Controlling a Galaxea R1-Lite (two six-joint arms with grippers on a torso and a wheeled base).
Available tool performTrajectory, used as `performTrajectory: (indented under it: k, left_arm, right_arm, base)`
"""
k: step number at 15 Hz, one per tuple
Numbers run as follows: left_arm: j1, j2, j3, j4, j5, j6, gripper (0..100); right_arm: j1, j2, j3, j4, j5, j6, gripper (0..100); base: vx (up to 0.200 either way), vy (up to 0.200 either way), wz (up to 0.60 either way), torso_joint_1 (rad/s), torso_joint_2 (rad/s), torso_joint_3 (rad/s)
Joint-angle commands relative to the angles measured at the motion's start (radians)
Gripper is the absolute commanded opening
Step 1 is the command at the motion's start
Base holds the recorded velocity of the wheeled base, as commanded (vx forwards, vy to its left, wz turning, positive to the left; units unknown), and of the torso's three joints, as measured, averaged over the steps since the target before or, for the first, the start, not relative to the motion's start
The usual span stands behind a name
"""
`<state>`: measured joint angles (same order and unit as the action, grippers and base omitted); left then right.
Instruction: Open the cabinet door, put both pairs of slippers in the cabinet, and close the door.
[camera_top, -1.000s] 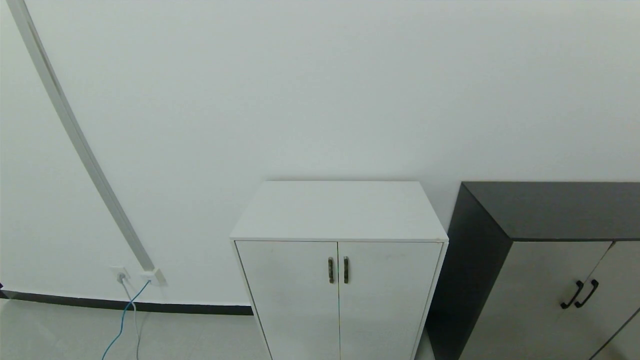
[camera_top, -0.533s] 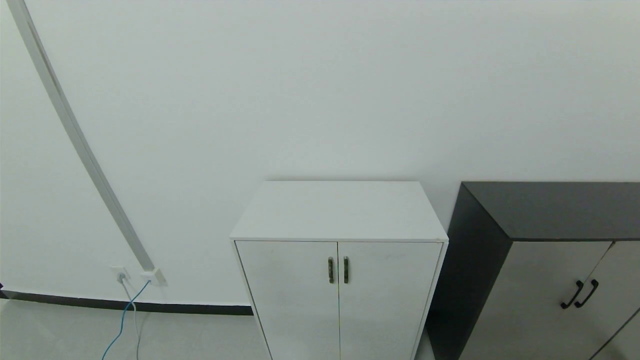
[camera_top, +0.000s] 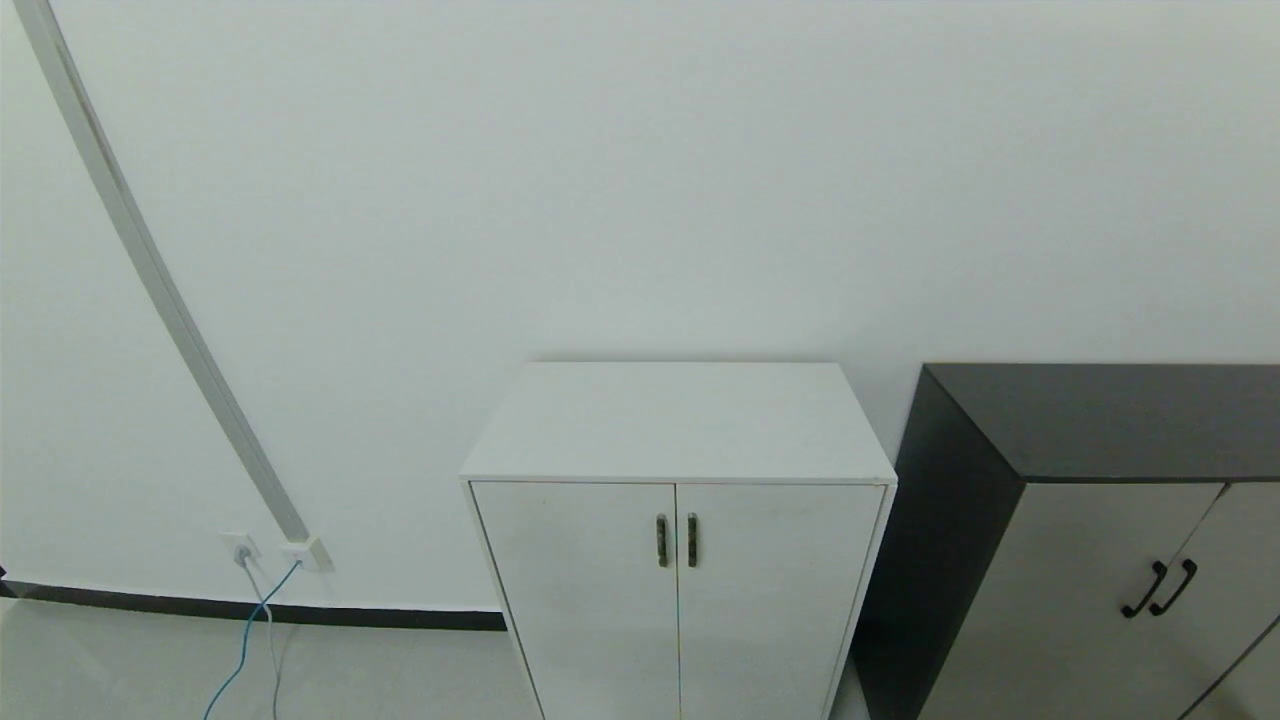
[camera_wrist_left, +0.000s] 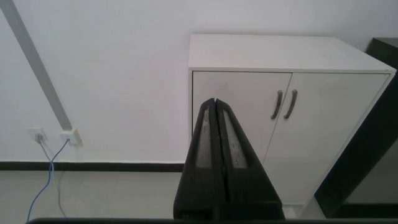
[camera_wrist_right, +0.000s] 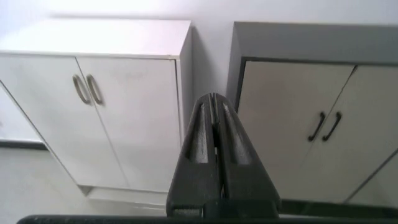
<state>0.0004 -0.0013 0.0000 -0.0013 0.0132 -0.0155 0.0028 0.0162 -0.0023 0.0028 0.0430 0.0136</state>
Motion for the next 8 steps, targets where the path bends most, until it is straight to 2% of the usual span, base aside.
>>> performTrajectory:
  k: [1, 8]
  left_arm:
    - [0.001, 0.001, 0.0, 0.0, -0.001, 0.0, 0]
    - [0.001, 0.001, 0.0, 0.0, -0.002, 0.006, 0]
  right_arm:
    - [-0.001, -0.015, 0.002, 0.0, -0.002, 0.003, 0]
    - [-0.001, -0.015, 0.002, 0.0, 0.0, -0.007, 0]
  base:
    - [0.0, 0.0, 0.0, 0.0, 0.0, 0.0]
    - [0.0, 0.0, 0.0, 0.0, 0.0, 0.0]
